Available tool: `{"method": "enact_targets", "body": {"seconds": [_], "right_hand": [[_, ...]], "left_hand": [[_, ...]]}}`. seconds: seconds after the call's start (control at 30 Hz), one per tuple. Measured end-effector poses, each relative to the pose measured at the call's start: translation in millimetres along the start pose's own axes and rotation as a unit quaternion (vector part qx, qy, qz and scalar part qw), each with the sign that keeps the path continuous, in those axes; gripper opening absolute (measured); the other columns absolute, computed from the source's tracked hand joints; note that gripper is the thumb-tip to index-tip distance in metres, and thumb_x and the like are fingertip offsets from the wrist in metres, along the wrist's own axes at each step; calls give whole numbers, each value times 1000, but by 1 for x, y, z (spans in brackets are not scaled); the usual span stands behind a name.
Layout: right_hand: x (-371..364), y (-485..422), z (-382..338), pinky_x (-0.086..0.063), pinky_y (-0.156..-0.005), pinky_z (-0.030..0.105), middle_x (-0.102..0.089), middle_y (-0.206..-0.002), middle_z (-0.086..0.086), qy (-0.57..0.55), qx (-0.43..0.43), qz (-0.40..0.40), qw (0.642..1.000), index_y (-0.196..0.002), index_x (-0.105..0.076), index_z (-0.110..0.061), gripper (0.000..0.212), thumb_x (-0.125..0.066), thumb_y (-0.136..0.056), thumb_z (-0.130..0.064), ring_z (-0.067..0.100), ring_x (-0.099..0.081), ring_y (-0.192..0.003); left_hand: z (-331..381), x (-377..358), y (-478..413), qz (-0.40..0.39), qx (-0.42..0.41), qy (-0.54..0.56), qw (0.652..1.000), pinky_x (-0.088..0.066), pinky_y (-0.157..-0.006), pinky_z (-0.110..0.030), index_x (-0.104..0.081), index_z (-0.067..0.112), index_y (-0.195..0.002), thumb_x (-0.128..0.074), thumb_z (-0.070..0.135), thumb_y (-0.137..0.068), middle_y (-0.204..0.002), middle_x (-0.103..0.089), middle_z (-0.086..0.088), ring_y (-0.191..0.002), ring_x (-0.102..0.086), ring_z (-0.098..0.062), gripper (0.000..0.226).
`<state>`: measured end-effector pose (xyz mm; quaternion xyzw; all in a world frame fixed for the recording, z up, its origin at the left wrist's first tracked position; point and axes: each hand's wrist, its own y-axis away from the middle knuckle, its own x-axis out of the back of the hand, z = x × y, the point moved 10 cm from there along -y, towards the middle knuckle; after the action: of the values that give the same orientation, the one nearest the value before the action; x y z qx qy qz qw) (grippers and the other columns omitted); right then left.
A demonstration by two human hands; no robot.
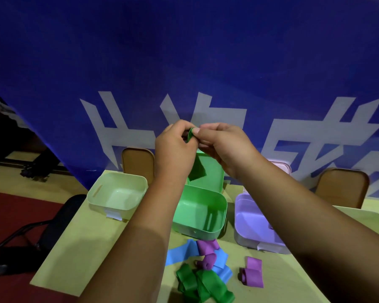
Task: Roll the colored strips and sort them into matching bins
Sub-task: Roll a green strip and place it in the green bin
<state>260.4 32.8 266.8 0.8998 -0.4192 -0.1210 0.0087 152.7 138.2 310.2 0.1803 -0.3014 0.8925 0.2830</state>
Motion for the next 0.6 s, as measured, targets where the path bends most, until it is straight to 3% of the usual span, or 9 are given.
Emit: {"method": "enact_targets", "body": {"seconds": [0.07,0.13,0.23,0.33,0.43,0.6], "right_hand": [[-2,1,-6,-59,-106,49,-74,-103,30,-17,9,-20,1000,-112,-73,-3,25,-82,-95,-20,35,-72,-97],[1,2,-11,-58,-96,46,-68,-91,24,-18,19,-18,999,-104,-76,-9,21,-79,-97,-28,30,-61,-88],[15,-1,-14,-61,-93,44,-77,-107,14,28,28,24,999,-113,-76,-16,24,-74,-100,-36,21,-68,-91],[16,-1,-21,-62,-91,44,-78,-102,3,67,52,17,996,-113,-78,-22,22,-72,-100,-39,22,-73,-92],[15,0,-32,-65,-92,46,-80,-104,5,96,95,22,991,-112,-79,-23,16,-73,-102,-34,28,-77,-98],[16,4,-40,-61,-99,58,-80,-107,10,80,123,18,989,-115,-78,-17,16,-73,-102,-24,32,-77,-104]], "left_hand": [[2,1,-1,3,7,31,999,-52,-69,-12,-75,32,-101,-77,22,-98,-94,-73,13,-89,-68,0,10],[2,4,-3,9,23,81,996,-55,-68,-18,-77,29,-98,-80,24,-96,-88,-75,13,-85,-70,-1,6],[1,5,-7,-4,59,161,985,-62,-76,-26,-80,27,-103,-82,23,-94,-93,-79,11,-89,-74,-4,10],[1,4,-10,-23,84,222,971,-63,-81,-25,-79,23,-109,-83,19,-94,-100,-81,6,-95,-77,-8,16],[1,0,-12,-45,97,267,958,-65,-89,-34,-78,19,-114,-82,17,-95,-106,-82,0,-102,-78,-16,20],[5,-1,-12,-69,108,309,942,-66,-91,-36,-76,13,-121,-79,12,-97,-109,-82,-4,-104,-80,-19,24]]}}
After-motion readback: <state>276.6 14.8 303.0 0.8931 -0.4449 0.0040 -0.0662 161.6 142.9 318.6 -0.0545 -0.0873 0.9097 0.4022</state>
